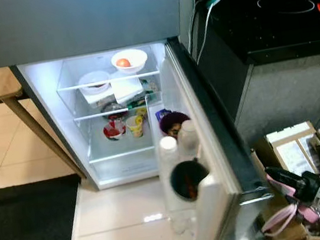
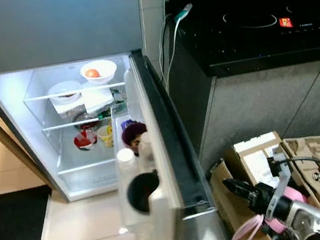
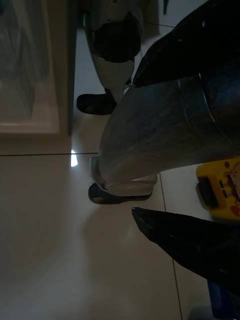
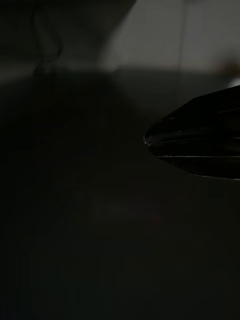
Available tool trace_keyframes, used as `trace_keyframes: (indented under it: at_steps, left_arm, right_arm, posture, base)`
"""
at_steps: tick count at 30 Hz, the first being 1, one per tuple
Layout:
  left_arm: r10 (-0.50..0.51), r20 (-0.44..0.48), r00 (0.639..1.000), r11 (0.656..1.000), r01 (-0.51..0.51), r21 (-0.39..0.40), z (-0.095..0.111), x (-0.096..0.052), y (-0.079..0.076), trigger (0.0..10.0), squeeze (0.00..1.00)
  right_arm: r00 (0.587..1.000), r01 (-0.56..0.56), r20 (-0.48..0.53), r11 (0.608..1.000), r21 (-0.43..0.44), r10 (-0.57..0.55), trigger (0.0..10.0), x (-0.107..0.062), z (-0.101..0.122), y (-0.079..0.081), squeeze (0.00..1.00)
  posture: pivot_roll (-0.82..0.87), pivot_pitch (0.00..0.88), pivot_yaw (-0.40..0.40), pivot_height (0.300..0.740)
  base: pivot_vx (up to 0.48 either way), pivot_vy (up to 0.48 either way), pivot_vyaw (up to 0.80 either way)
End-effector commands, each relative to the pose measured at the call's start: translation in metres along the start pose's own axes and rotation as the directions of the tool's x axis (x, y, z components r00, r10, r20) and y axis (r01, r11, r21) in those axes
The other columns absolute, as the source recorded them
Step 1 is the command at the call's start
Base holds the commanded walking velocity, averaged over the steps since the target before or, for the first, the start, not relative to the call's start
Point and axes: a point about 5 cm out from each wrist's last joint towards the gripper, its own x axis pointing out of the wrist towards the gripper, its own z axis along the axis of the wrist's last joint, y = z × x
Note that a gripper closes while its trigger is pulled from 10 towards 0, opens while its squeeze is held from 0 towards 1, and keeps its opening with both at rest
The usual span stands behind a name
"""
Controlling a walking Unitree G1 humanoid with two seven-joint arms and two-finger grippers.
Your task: Restocking fridge
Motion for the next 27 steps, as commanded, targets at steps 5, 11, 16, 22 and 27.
trace_keyframes:
  at_steps: [5, 11, 16, 22, 27]
  left_arm:
    - [-0.011, -0.033, 0.999, 1.000, 0.011, -0.003, -0.009, -0.001, -0.001, 10.0, 0.00]
    - [-0.010, -0.031, 0.999, 1.000, 0.010, -0.002, -0.010, -0.002, 0.001, 10.0, 0.00]
    - [-0.014, -0.031, 0.999, 1.000, 0.014, -0.002, -0.011, -0.002, 0.000, 10.0, 0.00]
    - [-0.015, -0.031, 0.999, 1.000, 0.015, -0.007, -0.012, -0.001, -0.002, 10.0, 0.00]
    - [-0.018, -0.030, 0.999, 1.000, 0.017, -0.013, -0.012, -0.001, -0.004, 10.0, 0.00]
  right_arm:
    - [0.973, 0.198, -0.118, 0.980, -0.019, -0.198, 10.0, -0.011, -0.030, -0.010, 0.00]
    - [0.935, 0.286, -0.196, 0.955, -0.078, -0.296, 10.0, -0.011, -0.054, -0.010, 0.00]
    - [0.908, 0.342, -0.218, 0.934, -0.105, -0.357, 10.0, -0.012, -0.060, -0.012, 0.00]
    - [0.838, 0.444, -0.261, 0.877, -0.186, -0.480, 10.0, -0.018, -0.068, -0.017, 0.00]
    - [0.798, 0.455, -0.315, 0.857, -0.244, -0.513, 10.0, -0.021, -0.078, -0.017, 0.00]
  posture:
    - [-0.03, 0.000, -0.040, 0.740]
    - [-0.03, 0.000, -0.045, 0.740]
    - [-0.03, 0.000, -0.044, 0.740]
    - [-0.03, 0.000, -0.046, 0.740]
    - [-0.03, 0.000, -0.048, 0.740]
  base:
    - [0.000, 0.000, 0.00]
    - [0.000, 0.000, 0.61]
    - [0.000, 0.000, 0.71]
    - [0.000, 0.000, 0.71]
    - [0.000, 0.000, 0.71]
